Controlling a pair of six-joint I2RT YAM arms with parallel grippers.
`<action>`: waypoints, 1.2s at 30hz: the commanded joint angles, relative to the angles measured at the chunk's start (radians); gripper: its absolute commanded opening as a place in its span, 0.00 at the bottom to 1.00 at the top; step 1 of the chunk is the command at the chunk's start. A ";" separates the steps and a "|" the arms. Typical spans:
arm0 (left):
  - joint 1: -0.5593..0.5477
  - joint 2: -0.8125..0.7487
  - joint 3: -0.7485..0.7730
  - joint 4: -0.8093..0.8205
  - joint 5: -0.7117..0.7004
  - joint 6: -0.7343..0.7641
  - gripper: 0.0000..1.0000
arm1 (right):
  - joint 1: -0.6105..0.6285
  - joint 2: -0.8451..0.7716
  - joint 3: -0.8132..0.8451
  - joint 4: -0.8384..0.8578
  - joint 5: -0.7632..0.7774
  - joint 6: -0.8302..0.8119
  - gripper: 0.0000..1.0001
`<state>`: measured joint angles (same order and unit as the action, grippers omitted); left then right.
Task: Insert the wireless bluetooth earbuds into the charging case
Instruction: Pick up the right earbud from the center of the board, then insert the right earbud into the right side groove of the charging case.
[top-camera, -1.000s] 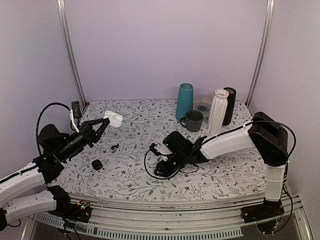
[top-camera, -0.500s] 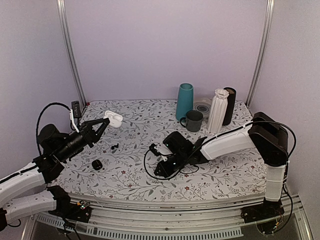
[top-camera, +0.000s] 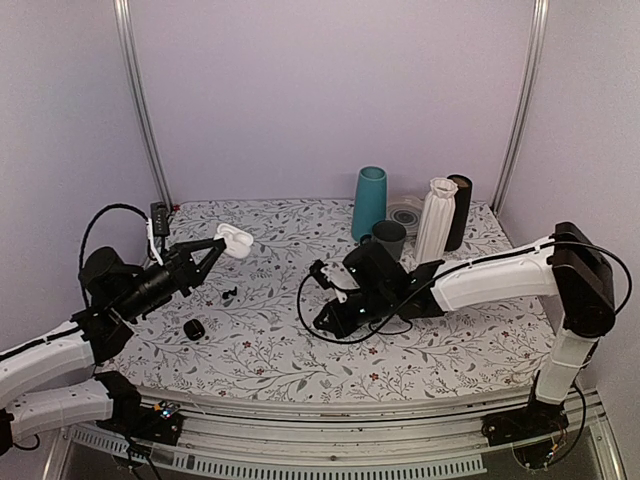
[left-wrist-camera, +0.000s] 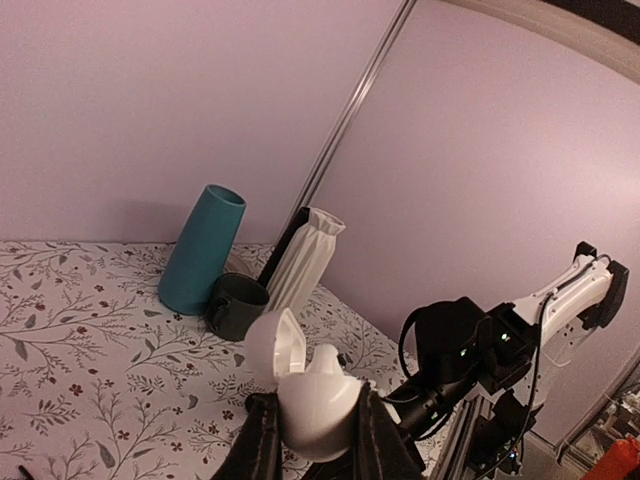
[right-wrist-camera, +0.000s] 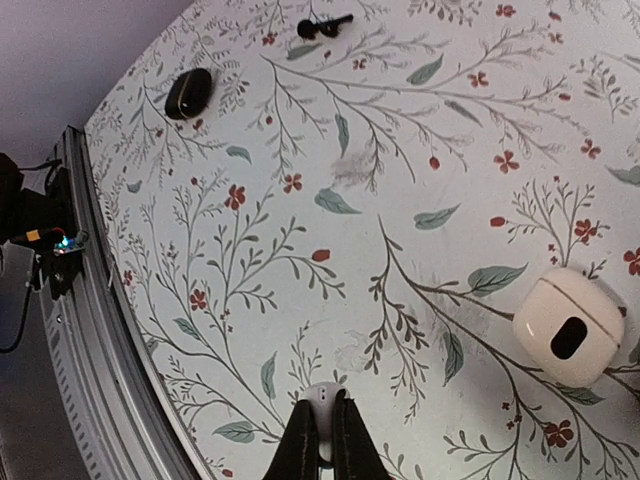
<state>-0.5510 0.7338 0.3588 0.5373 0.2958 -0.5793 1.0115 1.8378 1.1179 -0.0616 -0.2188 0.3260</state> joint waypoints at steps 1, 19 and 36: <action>0.023 0.043 -0.012 0.139 0.134 -0.013 0.00 | -0.010 -0.158 -0.003 0.028 0.059 -0.007 0.04; 0.029 0.287 0.013 0.575 0.517 -0.142 0.00 | 0.027 -0.440 0.050 0.177 -0.034 -0.064 0.04; -0.002 0.358 0.050 0.671 0.581 -0.173 0.00 | 0.147 -0.309 0.199 0.169 -0.061 -0.113 0.05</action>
<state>-0.5419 1.0885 0.3782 1.1656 0.8604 -0.7502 1.1416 1.4971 1.2758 0.1059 -0.2676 0.2367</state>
